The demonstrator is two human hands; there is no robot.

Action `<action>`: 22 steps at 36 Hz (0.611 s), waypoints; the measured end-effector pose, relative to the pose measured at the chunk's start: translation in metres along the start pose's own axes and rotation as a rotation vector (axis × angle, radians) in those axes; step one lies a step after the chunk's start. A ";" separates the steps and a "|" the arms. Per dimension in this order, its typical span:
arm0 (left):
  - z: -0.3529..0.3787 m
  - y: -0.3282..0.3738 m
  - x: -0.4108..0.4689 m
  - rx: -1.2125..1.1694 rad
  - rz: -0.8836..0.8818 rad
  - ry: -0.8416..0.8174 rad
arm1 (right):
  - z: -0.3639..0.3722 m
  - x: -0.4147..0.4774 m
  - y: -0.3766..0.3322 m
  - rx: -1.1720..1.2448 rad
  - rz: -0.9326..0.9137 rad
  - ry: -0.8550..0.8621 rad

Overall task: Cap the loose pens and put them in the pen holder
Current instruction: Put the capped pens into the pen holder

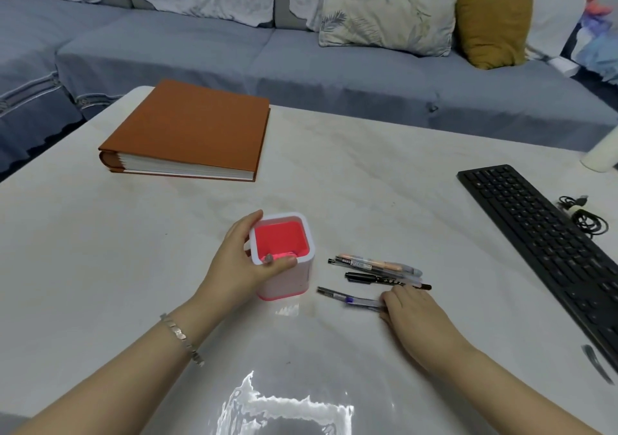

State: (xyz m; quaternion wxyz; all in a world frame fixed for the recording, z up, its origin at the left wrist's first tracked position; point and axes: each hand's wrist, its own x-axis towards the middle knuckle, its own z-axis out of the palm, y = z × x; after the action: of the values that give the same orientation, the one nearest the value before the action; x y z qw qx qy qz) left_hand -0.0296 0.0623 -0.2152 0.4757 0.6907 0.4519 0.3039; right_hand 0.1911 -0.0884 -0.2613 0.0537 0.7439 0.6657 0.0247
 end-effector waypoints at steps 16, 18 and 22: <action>0.001 -0.004 0.001 -0.063 -0.003 -0.008 | -0.168 0.062 -0.015 0.691 -0.087 -0.149; 0.001 -0.005 0.001 -0.072 -0.001 -0.010 | -0.166 0.079 -0.031 0.538 -0.102 -0.256; 0.002 -0.007 0.001 -0.057 0.001 -0.016 | -0.161 0.102 -0.051 0.503 -0.064 -0.438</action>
State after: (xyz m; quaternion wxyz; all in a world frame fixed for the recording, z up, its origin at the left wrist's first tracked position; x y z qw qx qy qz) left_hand -0.0300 0.0638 -0.2221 0.4988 0.6795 0.4390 0.3111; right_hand 0.1345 0.0259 -0.1105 0.0110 0.7001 0.6468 -0.3024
